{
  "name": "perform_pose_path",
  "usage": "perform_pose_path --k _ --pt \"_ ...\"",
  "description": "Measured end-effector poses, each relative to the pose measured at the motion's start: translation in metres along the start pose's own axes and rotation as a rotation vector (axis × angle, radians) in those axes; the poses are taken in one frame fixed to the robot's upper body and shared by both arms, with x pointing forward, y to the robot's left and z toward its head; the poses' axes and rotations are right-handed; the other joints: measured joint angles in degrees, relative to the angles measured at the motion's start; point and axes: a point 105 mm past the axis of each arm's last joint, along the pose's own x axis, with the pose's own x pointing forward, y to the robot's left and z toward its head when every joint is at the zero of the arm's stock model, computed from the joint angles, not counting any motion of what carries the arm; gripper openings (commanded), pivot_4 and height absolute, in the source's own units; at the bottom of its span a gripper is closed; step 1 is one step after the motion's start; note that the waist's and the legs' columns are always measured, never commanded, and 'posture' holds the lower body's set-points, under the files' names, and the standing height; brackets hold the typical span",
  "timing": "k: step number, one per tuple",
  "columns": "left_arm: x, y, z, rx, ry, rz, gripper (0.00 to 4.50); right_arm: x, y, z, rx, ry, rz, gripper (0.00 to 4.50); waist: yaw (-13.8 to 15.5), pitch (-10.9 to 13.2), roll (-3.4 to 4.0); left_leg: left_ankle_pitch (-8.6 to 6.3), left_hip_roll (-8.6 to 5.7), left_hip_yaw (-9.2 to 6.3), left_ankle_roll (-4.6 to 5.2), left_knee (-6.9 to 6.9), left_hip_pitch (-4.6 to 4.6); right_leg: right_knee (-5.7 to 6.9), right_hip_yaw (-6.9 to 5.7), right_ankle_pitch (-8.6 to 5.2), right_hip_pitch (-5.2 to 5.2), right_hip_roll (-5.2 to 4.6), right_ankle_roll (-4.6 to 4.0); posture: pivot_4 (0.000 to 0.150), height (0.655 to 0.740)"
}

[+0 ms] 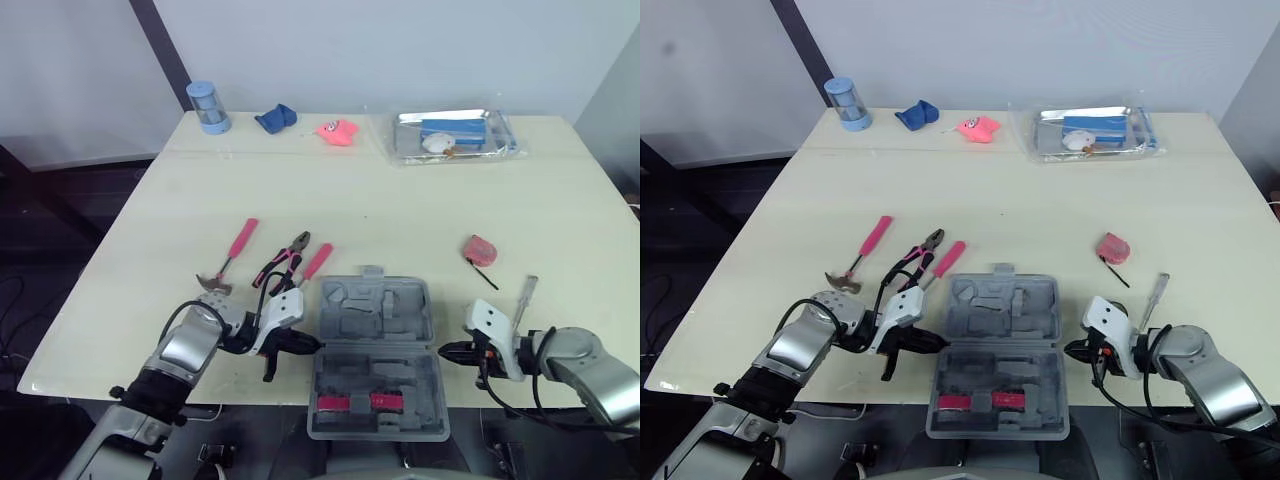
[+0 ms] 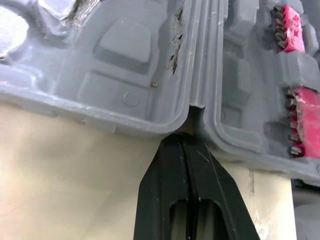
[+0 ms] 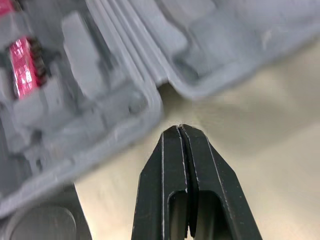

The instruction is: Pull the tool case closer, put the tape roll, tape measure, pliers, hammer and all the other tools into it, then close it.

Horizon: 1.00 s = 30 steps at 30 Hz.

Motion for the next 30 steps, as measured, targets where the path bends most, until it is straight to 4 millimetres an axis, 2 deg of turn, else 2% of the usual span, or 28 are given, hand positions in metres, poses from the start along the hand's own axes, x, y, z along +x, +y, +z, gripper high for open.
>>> perform_pose_path --k 8,14,16,19,23,24,25,27,30 --pt "-0.016 -0.004 -0.006 -0.034 -0.092 0.080 0.00 -0.023 -0.011 -0.005 -0.010 -0.088 -0.100 0.01 0.11 0.00 0.00 -0.01 0.02 0.01 0.00 -0.01 -0.02 -0.06 0.00 0.00 0.01 -0.01 0.00 0.150 0.7400" --pt "-0.052 -0.008 -0.005 -0.100 -0.299 0.262 0.00 -0.060 -0.021 -0.011 -0.004 -0.252 -0.255 0.01 0.12 0.00 0.00 -0.01 0.06 0.05 0.00 -0.05 0.04 -0.04 0.01 0.00 0.03 -0.02 -0.01 0.150 0.7400" --pt "-0.069 -0.011 -0.013 -0.146 -0.366 0.350 0.00 -0.076 -0.026 -0.013 0.016 -0.353 -0.329 0.01 0.03 0.00 0.00 -0.01 0.07 0.13 0.00 -0.09 0.12 -0.04 0.09 0.00 0.07 -0.02 -0.01 0.150 0.7400" --pt "-0.085 -0.015 -0.022 -0.170 -0.409 0.419 0.00 -0.089 -0.033 -0.020 0.020 -0.386 -0.398 0.01 0.08 0.00 0.00 -0.01 0.07 0.16 0.00 -0.09 0.14 -0.04 0.10 0.00 0.08 -0.02 -0.01 0.150 0.7400" --pt "-0.112 -0.026 -0.052 -0.261 -0.432 0.535 0.00 -0.114 -0.038 -0.045 0.053 -0.383 -0.501 0.01 0.11 0.00 0.00 -0.01 0.08 0.20 0.00 -0.16 0.16 -0.08 0.12 -0.01 0.09 -0.02 -0.02 0.150 0.7400" --pt "-0.119 -0.028 -0.059 -0.280 -0.430 0.568 0.50 -0.120 -0.039 -0.051 0.069 -0.384 -0.522 0.00 0.14 0.00 0.00 -0.01 0.07 0.21 0.01 -0.16 0.17 -0.08 0.13 -0.01 0.09 -0.02 -0.02 0.150 0.7400" --pt "-0.127 -0.029 -0.066 -0.294 -0.426 0.608 0.69 -0.126 -0.040 -0.057 0.086 -0.388 -0.543 0.24 0.14 0.00 0.00 -0.01 0.07 0.22 0.01 -0.16 0.18 -0.07 0.13 -0.01 0.10 -0.02 -0.03 0.150 0.7400" --pt "-0.143 -0.034 -0.079 -0.319 -0.420 0.681 1.57 -0.140 -0.040 -0.071 0.113 -0.396 -0.584 0.80 0.10 0.00 0.00 -0.01 0.08 0.26 0.01 -0.16 0.19 -0.07 0.16 -0.01 0.10 -0.02 -0.03 0.150 0.7400" --pt "-0.158 -0.043 -0.095 -0.362 -0.421 0.752 3.10 -0.161 -0.038 -0.095 0.167 -0.377 -0.639 2.36 0.09 0.00 0.00 -0.02 0.08 0.32 0.01 -0.18 0.21 -0.08 0.20 -0.02 0.10 -0.02 -0.03 0.150 0.7400"
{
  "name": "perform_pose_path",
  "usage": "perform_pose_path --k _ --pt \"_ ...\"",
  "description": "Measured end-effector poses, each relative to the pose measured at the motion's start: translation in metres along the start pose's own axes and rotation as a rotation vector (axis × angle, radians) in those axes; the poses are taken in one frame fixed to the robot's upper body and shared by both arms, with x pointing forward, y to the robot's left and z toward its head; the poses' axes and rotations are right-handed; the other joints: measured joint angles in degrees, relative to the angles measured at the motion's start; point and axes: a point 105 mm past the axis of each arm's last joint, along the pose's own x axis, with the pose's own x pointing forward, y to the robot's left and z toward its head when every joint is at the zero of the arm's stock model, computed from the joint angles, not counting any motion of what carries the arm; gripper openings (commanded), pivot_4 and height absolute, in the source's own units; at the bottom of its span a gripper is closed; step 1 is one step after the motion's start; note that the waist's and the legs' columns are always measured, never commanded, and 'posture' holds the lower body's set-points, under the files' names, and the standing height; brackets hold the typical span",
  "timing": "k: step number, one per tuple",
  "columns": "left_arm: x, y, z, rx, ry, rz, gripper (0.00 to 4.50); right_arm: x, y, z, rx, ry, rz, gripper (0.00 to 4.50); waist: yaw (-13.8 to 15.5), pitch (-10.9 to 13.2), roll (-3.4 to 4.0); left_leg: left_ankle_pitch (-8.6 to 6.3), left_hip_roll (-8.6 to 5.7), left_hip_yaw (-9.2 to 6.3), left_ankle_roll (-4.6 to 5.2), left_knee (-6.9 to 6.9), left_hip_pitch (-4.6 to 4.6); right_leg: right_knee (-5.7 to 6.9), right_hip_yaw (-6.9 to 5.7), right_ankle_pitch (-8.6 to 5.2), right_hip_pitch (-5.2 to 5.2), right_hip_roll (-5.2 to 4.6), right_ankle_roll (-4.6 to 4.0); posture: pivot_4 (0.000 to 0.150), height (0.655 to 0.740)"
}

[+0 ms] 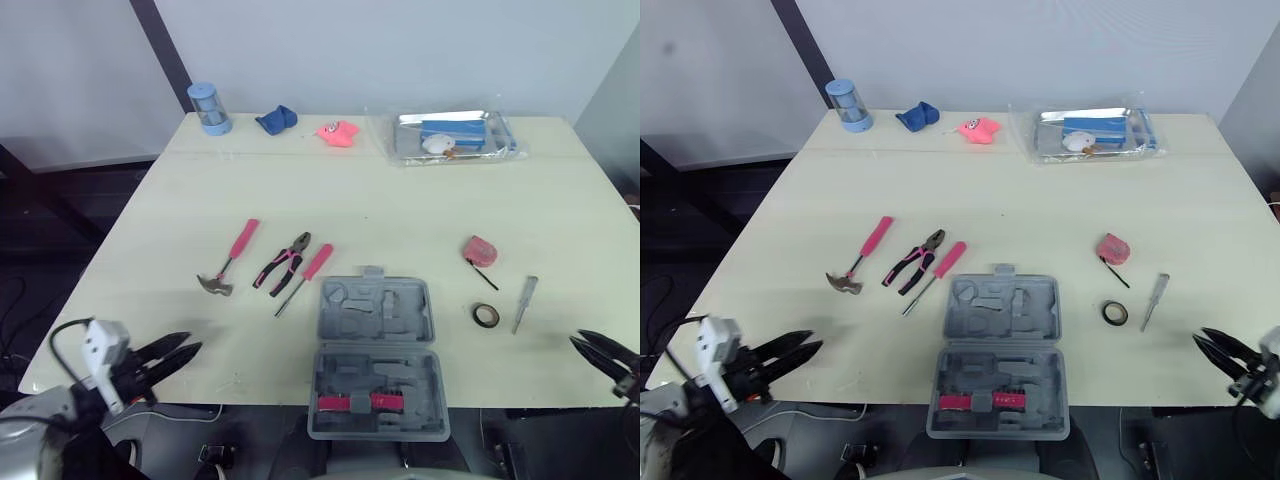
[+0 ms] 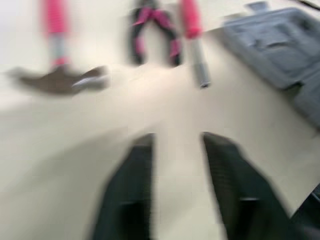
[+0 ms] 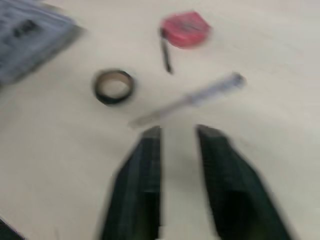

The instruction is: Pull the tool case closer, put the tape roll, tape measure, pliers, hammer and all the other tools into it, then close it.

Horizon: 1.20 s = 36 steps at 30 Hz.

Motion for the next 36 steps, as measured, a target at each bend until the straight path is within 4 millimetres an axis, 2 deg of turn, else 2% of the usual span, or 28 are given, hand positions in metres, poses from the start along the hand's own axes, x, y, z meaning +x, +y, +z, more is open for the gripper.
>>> perform_pose_path --k 4,5,6,12,15,22,26,29,33,36 --pt "-0.007 0.004 -0.004 -0.010 -0.005 0.029 4.48 -0.012 -0.007 -0.009 0.024 0.021 -0.020 3.92 -0.05 -0.01 0.01 0.00 0.02 0.08 0.00 0.00 0.04 0.01 0.06 0.00 0.01 0.01 0.00 0.150 0.7400" --pt "-0.009 0.005 -0.005 -0.013 -0.005 0.038 4.50 -0.015 -0.009 -0.012 0.032 0.034 -0.026 4.39 -0.06 -0.01 0.01 0.00 0.02 0.10 0.00 0.00 0.04 0.00 0.07 0.00 0.01 0.01 0.00 0.150 0.7400" --pt "-0.011 0.007 -0.005 -0.011 -0.007 0.048 4.50 -0.021 -0.013 -0.017 0.042 0.058 -0.033 4.49 -0.07 -0.01 0.01 0.00 0.02 0.11 0.00 0.00 0.04 0.00 0.08 0.00 0.00 0.01 0.00 0.150 0.7400" --pt "-0.011 0.007 -0.004 -0.005 -0.017 0.050 4.50 -0.028 -0.017 -0.015 0.026 0.075 -0.039 4.49 -0.11 -0.02 0.02 0.00 0.03 0.14 0.00 0.00 0.06 0.00 0.11 0.00 0.01 0.02 0.01 0.150 0.7400" --pt "-0.006 0.004 0.003 0.018 -0.032 0.029 4.50 -0.020 -0.011 -0.004 -0.024 0.082 -0.005 4.49 -0.16 -0.03 0.04 0.00 0.04 0.15 0.00 0.00 0.05 0.00 0.13 0.00 0.00 0.02 0.01 0.150 0.7400" --pt "0.023 -0.024 0.036 0.120 -0.101 -0.171 4.50 0.028 0.019 0.046 -0.159 0.105 0.188 4.49 -0.01 -0.03 0.04 0.00 0.04 0.13 0.00 0.02 0.02 0.00 0.13 0.01 0.00 0.02 0.02 0.150 0.7400" --pt "0.044 -0.055 0.056 0.196 -0.115 -0.376 4.50 0.053 0.044 0.065 -0.278 0.173 0.357 4.49 0.02 -0.02 0.03 0.00 0.04 0.12 0.00 0.05 0.01 0.00 0.12 0.01 0.00 0.02 0.02 0.150 0.7400" --pt "0.056 -0.077 0.071 0.269 -0.115 -0.527 4.50 0.068 0.060 0.071 -0.419 0.260 0.488 4.49 0.01 -0.01 0.04 0.00 0.04 0.14 0.00 0.05 0.00 -0.01 0.11 0.01 -0.01 0.02 0.02 0.150 0.7400" --pt "0.062 -0.090 0.074 0.286 -0.117 -0.610 4.50 0.076 0.067 0.067 -0.509 0.342 0.571 4.49 -0.02 0.00 0.03 -0.01 0.04 0.12 0.01 0.02 -0.03 -0.05 0.09 0.01 -0.04 0.02 0.02 0.150 0.7400" --pt "0.073 -0.105 0.083 0.317 -0.135 -0.696 4.50 0.092 0.074 0.068 -0.627 0.446 0.666 4.49 -0.19 0.09 0.06 -0.01 0.05 0.14 0.01 0.11 -0.03 -0.02 0.10 0.02 -0.06 0.03 0.03 0.150 0.7400"
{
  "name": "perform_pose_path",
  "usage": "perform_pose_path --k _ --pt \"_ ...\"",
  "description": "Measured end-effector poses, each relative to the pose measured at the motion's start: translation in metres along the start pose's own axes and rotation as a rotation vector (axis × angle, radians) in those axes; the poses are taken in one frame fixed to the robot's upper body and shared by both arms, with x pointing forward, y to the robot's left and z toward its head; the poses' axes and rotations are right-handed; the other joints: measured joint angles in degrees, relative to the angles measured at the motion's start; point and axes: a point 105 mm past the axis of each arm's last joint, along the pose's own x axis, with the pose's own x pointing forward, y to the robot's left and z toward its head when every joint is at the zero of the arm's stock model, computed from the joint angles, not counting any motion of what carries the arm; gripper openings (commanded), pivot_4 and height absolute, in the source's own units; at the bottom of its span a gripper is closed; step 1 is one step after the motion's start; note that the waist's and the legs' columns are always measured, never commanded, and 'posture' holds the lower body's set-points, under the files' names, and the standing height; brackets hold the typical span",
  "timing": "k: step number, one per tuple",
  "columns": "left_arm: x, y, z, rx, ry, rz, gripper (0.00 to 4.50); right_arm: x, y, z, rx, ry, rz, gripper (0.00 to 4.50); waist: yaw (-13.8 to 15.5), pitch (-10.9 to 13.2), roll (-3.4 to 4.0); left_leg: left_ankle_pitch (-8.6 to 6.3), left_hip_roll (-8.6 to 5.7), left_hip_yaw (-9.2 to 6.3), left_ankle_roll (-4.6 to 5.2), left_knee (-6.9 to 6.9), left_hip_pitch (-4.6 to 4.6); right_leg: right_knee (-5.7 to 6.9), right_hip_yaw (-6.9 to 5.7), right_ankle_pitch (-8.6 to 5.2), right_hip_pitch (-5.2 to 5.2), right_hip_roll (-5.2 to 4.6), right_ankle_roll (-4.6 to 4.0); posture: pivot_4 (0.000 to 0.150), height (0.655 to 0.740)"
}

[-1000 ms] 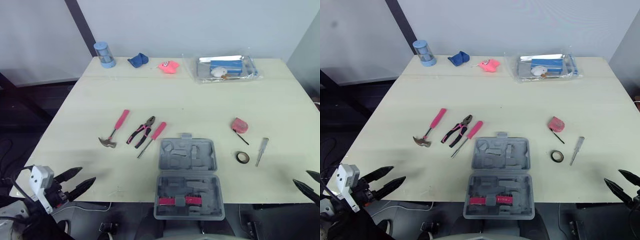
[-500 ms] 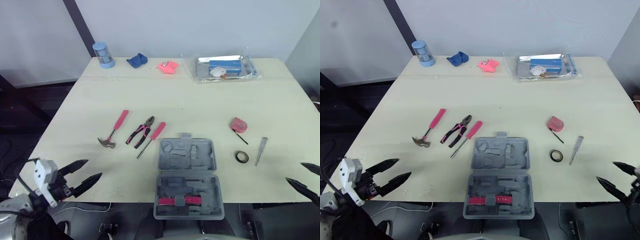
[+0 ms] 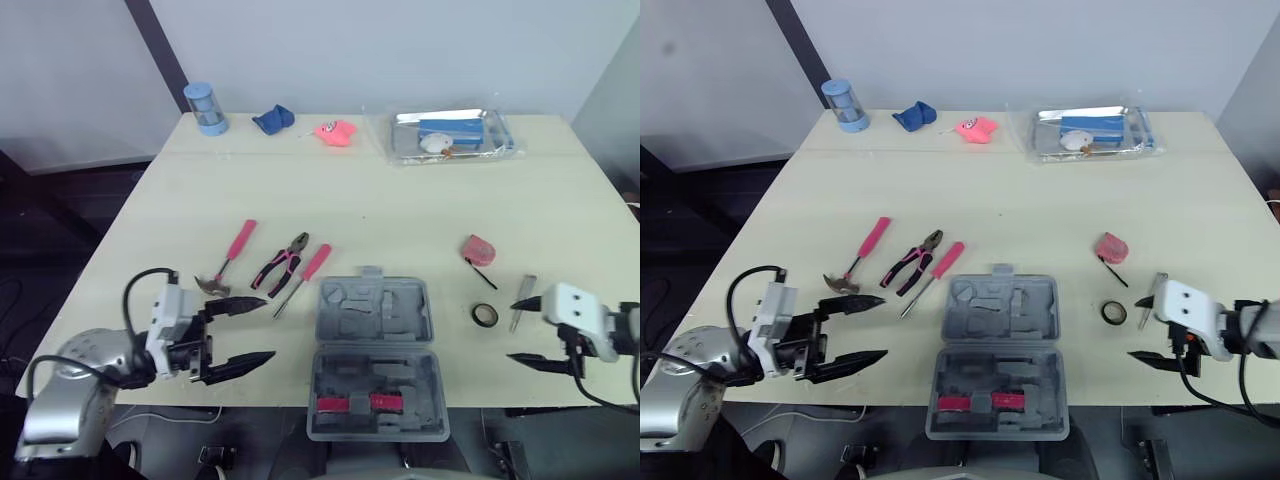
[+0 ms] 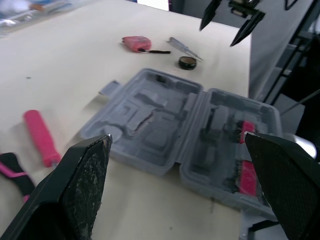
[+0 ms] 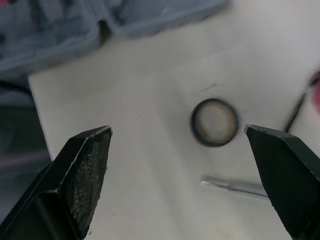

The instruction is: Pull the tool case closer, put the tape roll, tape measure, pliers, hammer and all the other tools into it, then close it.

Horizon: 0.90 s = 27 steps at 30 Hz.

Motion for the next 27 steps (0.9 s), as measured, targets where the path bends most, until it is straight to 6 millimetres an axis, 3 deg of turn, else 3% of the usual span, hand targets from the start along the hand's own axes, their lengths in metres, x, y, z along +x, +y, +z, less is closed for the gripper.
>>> perform_pose_path --k 6,14,17,19,24,25,27 --pt "0.024 -0.014 0.015 0.036 -0.044 -0.142 4.50 0.022 -0.015 0.007 -0.081 0.187 0.079 4.49 0.12 0.03 0.02 0.00 0.01 -0.06 0.00 -0.06 -0.07 -0.03 -0.04 -0.01 -0.06 0.00 -0.01 0.150 0.7400" --pt "0.029 -0.022 0.019 0.052 -0.058 -0.186 4.50 0.041 -0.012 -0.007 -0.101 0.323 0.136 4.49 0.18 0.06 0.05 0.00 -0.01 -0.09 0.00 -0.04 -0.10 -0.01 -0.08 0.00 -0.08 -0.01 -0.01 0.150 0.7400" --pt "0.030 -0.023 0.022 0.059 -0.069 -0.194 4.50 0.047 -0.014 -0.011 -0.100 0.351 0.132 3.65 0.10 0.06 0.06 0.00 -0.01 -0.08 0.00 -0.04 -0.10 -0.01 -0.07 0.00 -0.08 -0.01 -0.01 0.150 0.7400" --pt "0.031 -0.022 0.023 0.063 -0.071 -0.197 4.50 0.049 -0.017 -0.012 -0.106 0.365 0.116 2.51 0.10 0.07 0.07 0.00 -0.01 -0.08 0.00 -0.04 -0.10 -0.01 -0.07 0.00 -0.09 -0.01 -0.01 0.150 0.7400" --pt "0.031 -0.022 0.025 0.068 -0.078 -0.198 4.50 0.051 -0.025 -0.012 -0.115 0.375 0.095 0.29 0.13 0.07 0.07 0.00 -0.01 -0.10 0.00 -0.04 -0.10 -0.01 -0.09 0.00 -0.08 -0.01 -0.01 0.150 0.7400" --pt "0.032 -0.022 0.025 0.069 -0.081 -0.200 4.50 0.052 -0.026 -0.012 -0.117 0.373 0.093 0.07 0.13 0.07 0.07 0.00 -0.01 -0.10 0.00 -0.04 -0.10 -0.01 -0.09 0.00 -0.08 -0.01 -0.01 0.150 0.7400" --pt "0.032 -0.022 0.026 0.073 -0.084 -0.202 4.50 0.052 -0.027 -0.012 -0.121 0.377 0.094 0.07 0.13 0.07 0.07 0.00 -0.01 -0.10 0.00 -0.04 -0.10 -0.01 -0.09 0.00 -0.08 -0.01 -0.01 0.150 0.7400"
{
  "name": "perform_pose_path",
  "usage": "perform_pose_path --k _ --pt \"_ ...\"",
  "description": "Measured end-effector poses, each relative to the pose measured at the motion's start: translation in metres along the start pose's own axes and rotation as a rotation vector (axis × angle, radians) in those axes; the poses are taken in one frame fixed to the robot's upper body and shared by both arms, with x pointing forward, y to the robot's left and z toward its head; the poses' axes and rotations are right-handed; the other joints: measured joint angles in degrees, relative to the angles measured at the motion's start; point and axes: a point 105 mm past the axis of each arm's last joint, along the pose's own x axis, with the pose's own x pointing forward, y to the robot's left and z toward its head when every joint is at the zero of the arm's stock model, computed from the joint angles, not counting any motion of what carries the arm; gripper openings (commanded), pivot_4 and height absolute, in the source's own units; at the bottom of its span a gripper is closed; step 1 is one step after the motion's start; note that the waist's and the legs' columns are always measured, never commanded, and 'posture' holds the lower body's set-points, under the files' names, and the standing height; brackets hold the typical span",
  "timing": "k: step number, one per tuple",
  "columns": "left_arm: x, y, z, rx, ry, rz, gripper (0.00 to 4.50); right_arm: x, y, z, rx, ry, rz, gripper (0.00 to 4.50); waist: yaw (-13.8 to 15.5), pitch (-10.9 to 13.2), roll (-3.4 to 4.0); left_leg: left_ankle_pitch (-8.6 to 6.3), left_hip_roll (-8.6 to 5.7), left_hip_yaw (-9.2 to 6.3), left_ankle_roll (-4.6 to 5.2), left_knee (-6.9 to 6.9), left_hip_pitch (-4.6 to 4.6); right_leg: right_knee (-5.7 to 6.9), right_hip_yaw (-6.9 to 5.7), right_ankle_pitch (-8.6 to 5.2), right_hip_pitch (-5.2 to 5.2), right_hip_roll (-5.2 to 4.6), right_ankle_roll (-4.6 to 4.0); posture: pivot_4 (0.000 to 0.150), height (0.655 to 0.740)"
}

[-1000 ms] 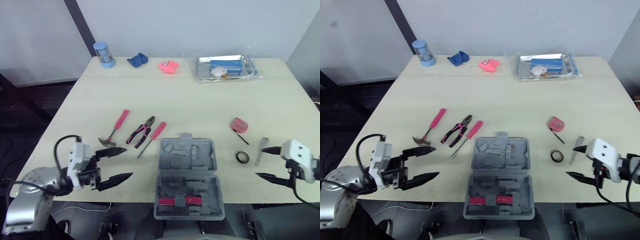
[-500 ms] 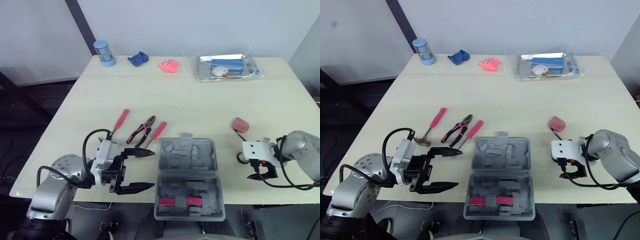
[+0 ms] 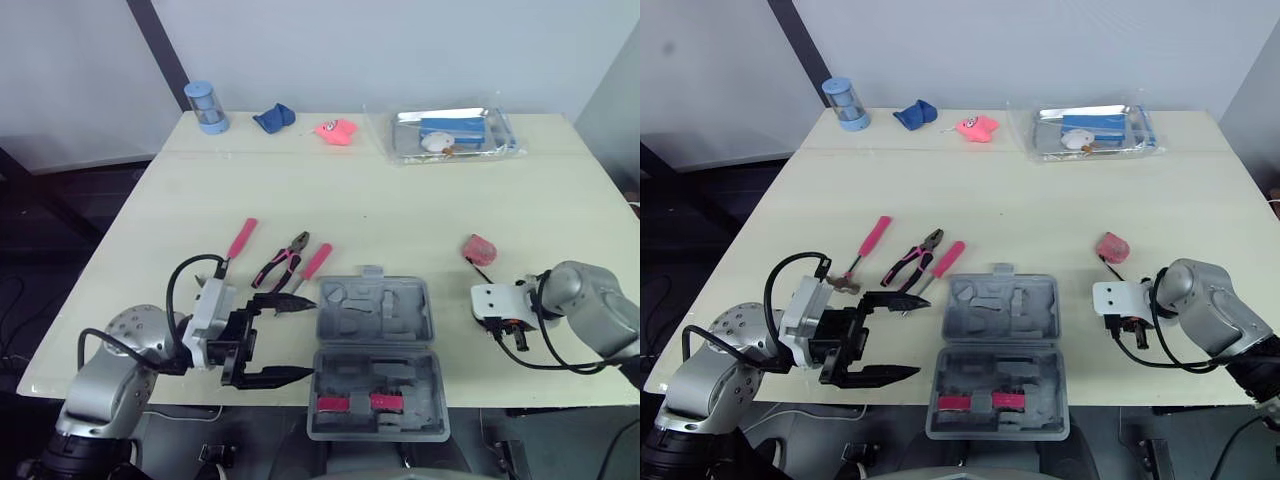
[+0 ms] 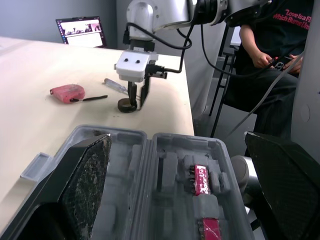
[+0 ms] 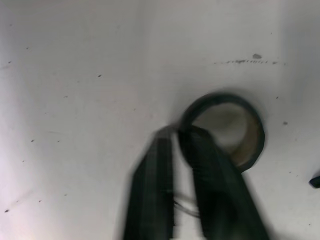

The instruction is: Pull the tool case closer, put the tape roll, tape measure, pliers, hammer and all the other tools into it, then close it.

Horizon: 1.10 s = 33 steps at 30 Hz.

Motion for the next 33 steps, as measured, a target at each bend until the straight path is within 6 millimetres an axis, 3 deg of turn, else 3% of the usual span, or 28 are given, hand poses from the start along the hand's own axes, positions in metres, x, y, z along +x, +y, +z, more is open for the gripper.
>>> perform_pose_path --k 8,14,21,25,33 --pt "0.001 0.000 0.000 -0.002 -0.023 0.014 4.50 -0.014 -0.004 -0.005 -0.036 0.044 0.041 0.07 -0.10 0.03 0.04 0.00 0.00 0.01 0.00 0.00 0.01 0.00 0.01 0.00 0.00 0.00 0.00 0.150 0.7400" --pt "-0.001 0.001 -0.003 -0.016 -0.043 0.094 4.50 -0.034 -0.026 0.019 -0.138 0.058 0.037 0.07 -0.41 0.06 0.07 0.00 0.01 -0.01 0.00 -0.01 0.03 0.00 0.01 0.00 -0.01 0.01 0.00 0.150 0.7400" --pt "-0.019 -0.004 -0.007 -0.027 -0.062 0.316 4.50 -0.034 -0.051 0.099 -0.352 0.002 0.046 0.07 -0.92 0.13 0.08 0.00 0.00 -0.09 -0.01 -0.02 -0.02 -0.01 -0.05 0.00 -0.06 -0.02 -0.01 0.150 0.7400" --pt "-0.034 -0.008 -0.012 -0.040 -0.062 0.474 4.50 -0.026 -0.050 0.148 -0.468 -0.046 0.071 0.07 -1.05 0.13 0.08 0.01 0.00 -0.17 -0.02 -0.04 -0.04 0.03 -0.09 0.01 -0.10 -0.01 -0.03 0.150 0.7400" --pt "-0.057 -0.008 -0.015 -0.033 -0.060 0.689 4.50 -0.010 -0.048 0.213 -0.590 -0.110 0.080 0.07 -0.61 0.14 0.09 0.01 -0.03 -0.25 -0.03 -0.07 -0.05 0.03 -0.16 0.01 -0.12 -0.01 -0.04 0.150 0.7400"
